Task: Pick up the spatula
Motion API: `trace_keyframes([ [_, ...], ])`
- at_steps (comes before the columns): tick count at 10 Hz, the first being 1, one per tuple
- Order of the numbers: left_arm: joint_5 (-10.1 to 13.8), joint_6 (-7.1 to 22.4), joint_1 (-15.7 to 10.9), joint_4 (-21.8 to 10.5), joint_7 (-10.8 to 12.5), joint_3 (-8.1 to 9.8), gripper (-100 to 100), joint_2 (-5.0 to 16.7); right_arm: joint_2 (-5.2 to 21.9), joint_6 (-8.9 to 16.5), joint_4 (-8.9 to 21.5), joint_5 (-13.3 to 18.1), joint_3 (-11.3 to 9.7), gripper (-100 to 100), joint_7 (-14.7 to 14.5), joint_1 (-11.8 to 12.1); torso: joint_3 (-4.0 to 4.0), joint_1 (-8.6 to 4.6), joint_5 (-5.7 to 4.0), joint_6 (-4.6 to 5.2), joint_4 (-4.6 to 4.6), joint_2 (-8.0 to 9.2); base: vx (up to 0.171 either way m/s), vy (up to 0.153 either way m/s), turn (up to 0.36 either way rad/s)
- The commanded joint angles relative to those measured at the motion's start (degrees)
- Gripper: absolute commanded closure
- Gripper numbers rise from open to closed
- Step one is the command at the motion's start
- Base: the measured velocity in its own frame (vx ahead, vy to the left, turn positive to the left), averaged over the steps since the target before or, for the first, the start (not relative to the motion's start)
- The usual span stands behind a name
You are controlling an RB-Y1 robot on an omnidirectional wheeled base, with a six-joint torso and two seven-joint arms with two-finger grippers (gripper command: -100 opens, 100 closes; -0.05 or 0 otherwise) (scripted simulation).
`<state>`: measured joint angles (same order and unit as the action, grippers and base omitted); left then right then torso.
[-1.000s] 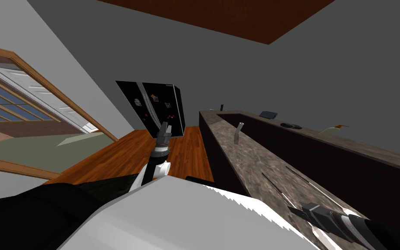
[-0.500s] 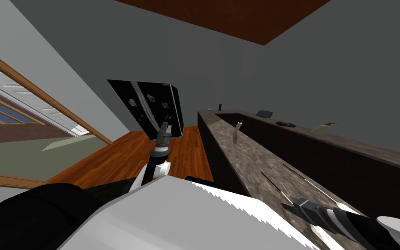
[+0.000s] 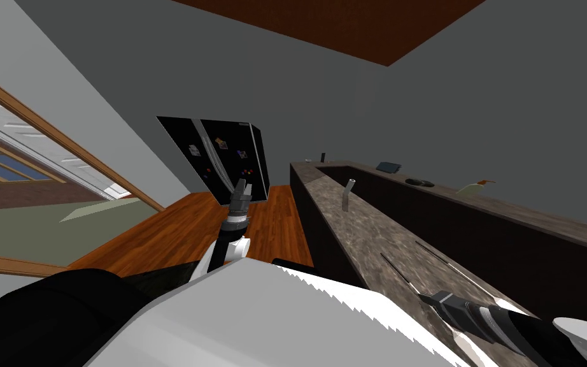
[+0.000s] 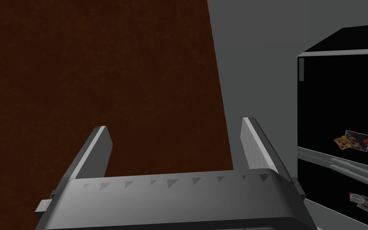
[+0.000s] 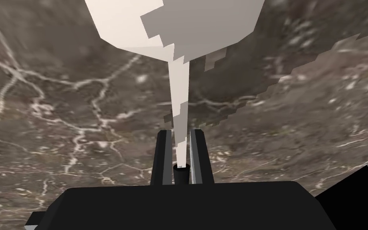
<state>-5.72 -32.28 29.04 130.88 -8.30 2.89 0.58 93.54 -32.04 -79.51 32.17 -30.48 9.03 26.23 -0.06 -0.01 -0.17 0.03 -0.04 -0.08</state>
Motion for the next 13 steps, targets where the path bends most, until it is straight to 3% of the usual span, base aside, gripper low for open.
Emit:
trace_keyframes([
  [1, 0.0, 0.0, 0.0, 0.0, 0.0, 0.00, 0, 0.0, 0.0, 0.0, 0.0, 0.0, 0.0, 0, 0.0, 0.0, 0.00, 0.00, 0.00, 0.00, 0.00, 0.00, 0.000, 0.000, 0.000],
  [2, 0.0, 0.0, 0.0, 0.0, 0.0, 0.00, 0, 0.0, 0.0, 0.3, -0.8, 0.5, 0.0, 100, 0.4, -0.1, 0.00, 0.00, 0.00, 0.00, 0.00, 0.00, -0.005, -0.014, 0.013],
  [3, 0.0, 0.0, 0.0, 0.0, 0.0, 0.00, 0, 0.0, 0.1, -1.4, 1.7, -1.6, 0.0, 100, -0.9, 0.2, 0.00, -0.03, -0.02, -0.03, 0.00, 0.01, -0.021, -0.021, 0.069],
  [11, 0.0, 0.0, 0.0, 0.0, 0.0, -0.01, 0, 0.0, 0.5, -8.2, 11.4, -10.0, -0.2, 100, -5.9, 1.2, 0.12, 0.17, 0.05, -0.01, 0.05, 0.21, -0.044, 0.012, 0.108],
  [12, 0.0, 0.0, 0.0, 0.0, 0.0, 0.00, 0, 0.0, 0.6, -7.6, 10.5, -9.4, -0.1, 100, -5.3, 1.2, 0.12, 0.14, 0.05, 0.01, 0.05, 0.20, -0.021, 0.011, 0.015],
  [13, 0.0, 0.0, 0.0, 0.0, 0.0, 0.00, 0, 0.0, 0.7, -7.8, 10.6, -9.5, -0.1, 0, -5.4, 1.2, 0.08, 0.08, 0.02, 0.03, 0.03, 0.13, 0.000, 0.000, 0.000],
])
